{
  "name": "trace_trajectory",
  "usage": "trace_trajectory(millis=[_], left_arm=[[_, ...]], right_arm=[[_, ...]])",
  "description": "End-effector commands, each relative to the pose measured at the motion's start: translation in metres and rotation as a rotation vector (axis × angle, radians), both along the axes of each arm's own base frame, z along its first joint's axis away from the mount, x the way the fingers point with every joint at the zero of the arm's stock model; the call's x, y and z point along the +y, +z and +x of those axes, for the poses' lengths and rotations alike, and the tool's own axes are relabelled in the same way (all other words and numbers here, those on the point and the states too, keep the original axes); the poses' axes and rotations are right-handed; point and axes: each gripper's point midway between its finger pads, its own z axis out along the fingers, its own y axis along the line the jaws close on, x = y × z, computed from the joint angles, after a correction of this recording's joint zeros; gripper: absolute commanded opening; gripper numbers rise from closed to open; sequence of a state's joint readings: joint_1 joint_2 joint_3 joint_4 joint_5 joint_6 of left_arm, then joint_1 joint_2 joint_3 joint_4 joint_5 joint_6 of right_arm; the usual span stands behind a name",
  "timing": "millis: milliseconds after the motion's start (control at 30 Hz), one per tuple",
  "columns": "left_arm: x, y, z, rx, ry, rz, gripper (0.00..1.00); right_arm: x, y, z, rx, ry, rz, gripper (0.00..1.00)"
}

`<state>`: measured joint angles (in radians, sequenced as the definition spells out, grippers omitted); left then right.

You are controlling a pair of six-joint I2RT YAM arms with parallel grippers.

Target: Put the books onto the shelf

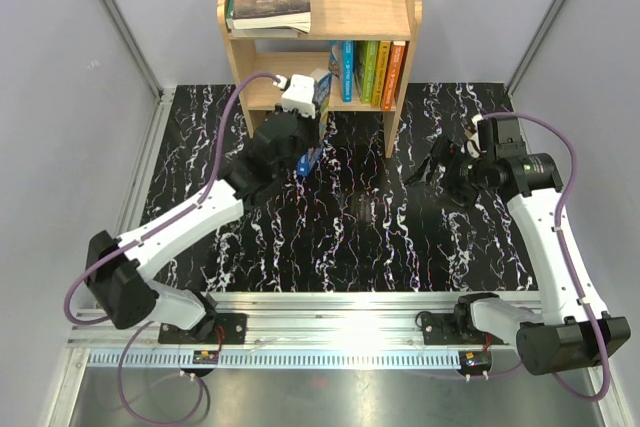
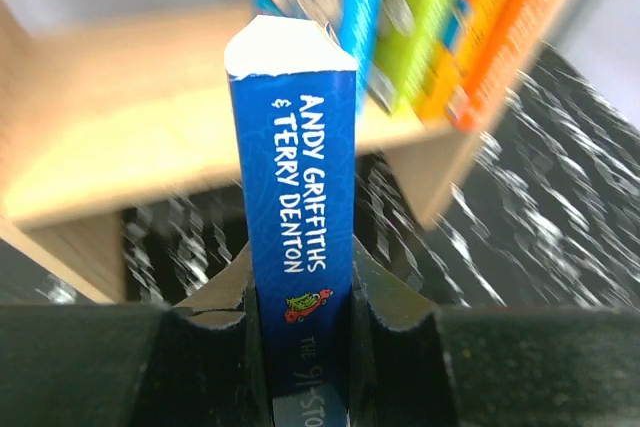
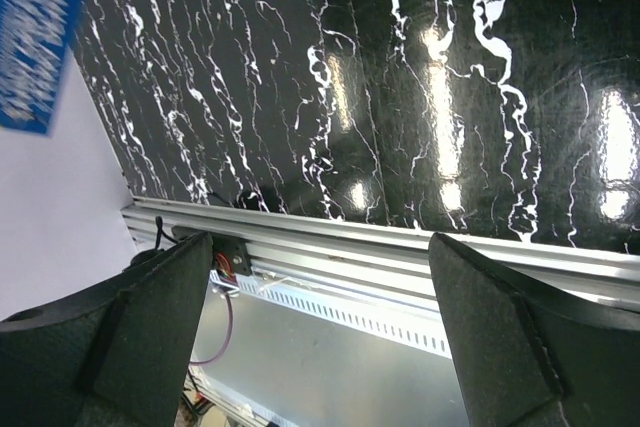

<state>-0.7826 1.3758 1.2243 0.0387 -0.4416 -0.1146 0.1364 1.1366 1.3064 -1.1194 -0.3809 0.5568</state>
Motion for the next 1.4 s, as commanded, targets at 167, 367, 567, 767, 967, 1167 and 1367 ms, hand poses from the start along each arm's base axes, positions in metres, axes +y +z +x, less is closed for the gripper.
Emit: trace_trajectory(millis=[167, 367, 567, 767, 967, 1167, 1367], left_arm=[[0.033, 0.111, 0.045, -0.372, 0.322, -0.033, 0.00], [0.026, 0.116, 0.068, -0.480, 0.389, -0.044, 0.00], [0.021, 0.104, 0.094, -0.524, 0.415, -0.104, 0.00], [0.028, 0.110, 0.104, -0.625, 0.418, -0.175, 0.00], [0.035, 0.095, 0.110, -0.688, 0.417, -0.232, 0.00], [0.042, 0.069, 0.117, -0.738, 0.442, -0.283, 0.00], [0.034, 0.101, 0.106, -0.836, 0.343, -0.365, 0.00]], right_arm=[[-0.009, -0.014, -0.004, 0.043, 0.010, -0.064, 0.96], [-0.008, -0.032, -0.008, 0.100, 0.019, -0.067, 0.95], [-0.008, -0.058, -0.018, 0.187, 0.032, -0.069, 0.95], [-0.009, -0.078, -0.027, 0.258, 0.040, -0.077, 0.94], [-0.009, -0.092, -0.028, 0.309, 0.048, -0.088, 0.94], [-0.008, -0.110, -0.034, 0.364, 0.054, -0.084, 0.93], [-0.010, -0.121, -0.040, 0.392, 0.054, -0.093, 0.93]])
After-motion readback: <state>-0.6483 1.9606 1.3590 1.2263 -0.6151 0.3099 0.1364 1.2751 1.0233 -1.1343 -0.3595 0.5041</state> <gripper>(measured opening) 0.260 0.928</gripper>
